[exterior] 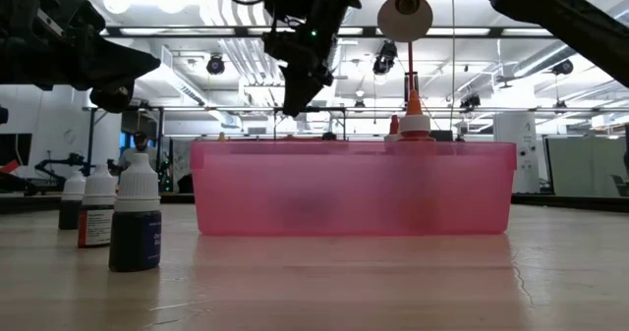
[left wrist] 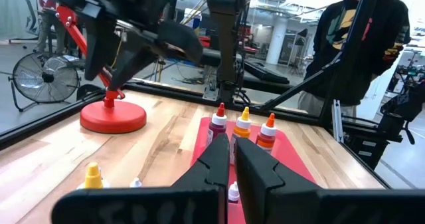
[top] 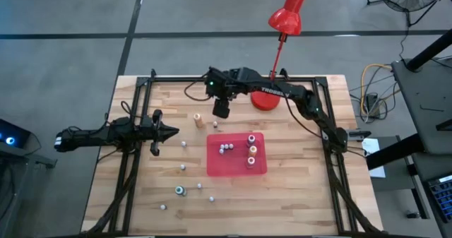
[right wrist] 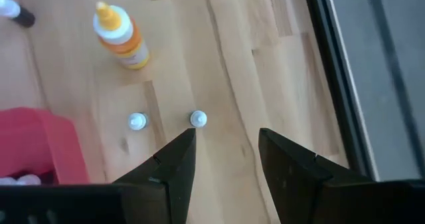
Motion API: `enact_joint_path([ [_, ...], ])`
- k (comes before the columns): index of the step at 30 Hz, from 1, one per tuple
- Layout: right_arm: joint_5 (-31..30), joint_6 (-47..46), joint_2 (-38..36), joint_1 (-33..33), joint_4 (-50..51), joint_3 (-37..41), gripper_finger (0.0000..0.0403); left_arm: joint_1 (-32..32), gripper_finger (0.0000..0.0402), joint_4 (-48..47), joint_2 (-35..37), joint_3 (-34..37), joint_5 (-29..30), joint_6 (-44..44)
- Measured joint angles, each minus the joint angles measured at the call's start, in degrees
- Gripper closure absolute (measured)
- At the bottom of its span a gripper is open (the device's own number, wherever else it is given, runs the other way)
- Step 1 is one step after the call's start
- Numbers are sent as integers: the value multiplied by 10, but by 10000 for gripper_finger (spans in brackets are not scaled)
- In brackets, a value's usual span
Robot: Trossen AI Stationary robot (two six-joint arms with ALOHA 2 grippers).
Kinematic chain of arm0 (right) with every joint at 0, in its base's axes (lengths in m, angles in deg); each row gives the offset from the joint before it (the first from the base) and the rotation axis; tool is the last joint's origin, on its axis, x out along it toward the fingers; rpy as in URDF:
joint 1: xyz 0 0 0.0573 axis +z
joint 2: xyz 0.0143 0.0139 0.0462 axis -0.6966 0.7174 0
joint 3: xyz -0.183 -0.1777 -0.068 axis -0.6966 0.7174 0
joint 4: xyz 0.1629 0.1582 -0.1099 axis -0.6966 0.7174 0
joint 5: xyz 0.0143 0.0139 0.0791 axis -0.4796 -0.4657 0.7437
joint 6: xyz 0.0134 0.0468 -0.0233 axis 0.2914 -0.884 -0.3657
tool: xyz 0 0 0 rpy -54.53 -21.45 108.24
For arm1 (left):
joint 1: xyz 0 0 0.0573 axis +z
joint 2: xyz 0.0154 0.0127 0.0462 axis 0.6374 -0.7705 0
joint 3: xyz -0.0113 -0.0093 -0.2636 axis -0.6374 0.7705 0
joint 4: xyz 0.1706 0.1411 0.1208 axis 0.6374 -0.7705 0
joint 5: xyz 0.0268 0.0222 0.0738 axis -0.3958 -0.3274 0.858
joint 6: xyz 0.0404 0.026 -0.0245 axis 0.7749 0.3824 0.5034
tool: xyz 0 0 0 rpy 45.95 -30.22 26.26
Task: Pick & Place food coloring
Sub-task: Put the small violet food coloring bottle into the red bin
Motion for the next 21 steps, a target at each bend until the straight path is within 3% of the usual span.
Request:
enact_joint_path([
  [10, 41, -6, 1, -31, -5, 5, 248, 0, 402, 0, 0, 0, 0, 0],
  [21, 50, -7, 50, -32, -30, 10, 248, 0, 402, 0, 0, 0, 0, 0],
])
